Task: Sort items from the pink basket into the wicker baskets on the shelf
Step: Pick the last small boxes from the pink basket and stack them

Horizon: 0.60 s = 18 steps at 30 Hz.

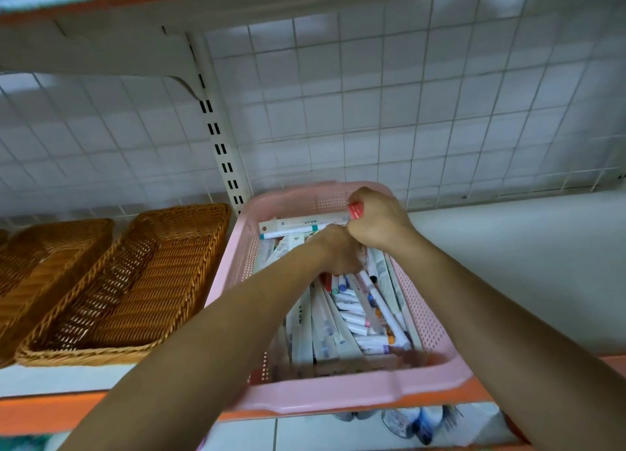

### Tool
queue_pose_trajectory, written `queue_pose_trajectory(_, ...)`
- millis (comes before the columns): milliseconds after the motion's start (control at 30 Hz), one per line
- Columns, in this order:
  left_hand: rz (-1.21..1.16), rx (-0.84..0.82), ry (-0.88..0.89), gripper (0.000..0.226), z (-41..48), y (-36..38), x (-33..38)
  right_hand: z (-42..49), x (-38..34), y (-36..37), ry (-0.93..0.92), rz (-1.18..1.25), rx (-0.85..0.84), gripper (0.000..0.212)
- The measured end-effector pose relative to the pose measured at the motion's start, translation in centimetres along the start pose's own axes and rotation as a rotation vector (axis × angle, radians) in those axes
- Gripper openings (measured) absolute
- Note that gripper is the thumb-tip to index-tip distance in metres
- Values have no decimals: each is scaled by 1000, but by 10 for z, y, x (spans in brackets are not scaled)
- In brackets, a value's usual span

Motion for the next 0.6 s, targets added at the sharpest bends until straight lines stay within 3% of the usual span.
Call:
queue_pose_trajectory(67,12,10,-28,20,1,2,-3,0,0,0,4,-6,-8,40)
queue_pose_trajectory(167,-3,96,-16,17,-1,-6,-4,1,0,1,6,-1,-7,22)
queue_pose_trajectory(233,-63,201,-28,14,-7,-19,-9,0,0,-2,26,35,5,22)
queue_pose_trajectory(333,-149,330,-86,27,-22,-37,-20,-1,0,-3,43,88,-7,11)
queue_pose_trajectory(433,-144,397,-138,42,-43,-51,-28,0,-5,-2,28,107,-11,18)
queue_pose_trajectory(533,-243,510,-121,62,-68,-61,-33,-7,-14,-3,-6,99,-79,9)
queue_pose_trajectory(600,-214,540,-112,63,-83,-64,-34,-15,-20,-6,-38,94,-135,26)
Point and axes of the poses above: each hand's wrist, its own z-axis towards the middle knuckle, its own y-axis out of the palm, x = y × z, the point moved 4 cm from there along z, towards the middle knuckle, and after that the axes turned 14 degrees about y, right-handed, at the moved point
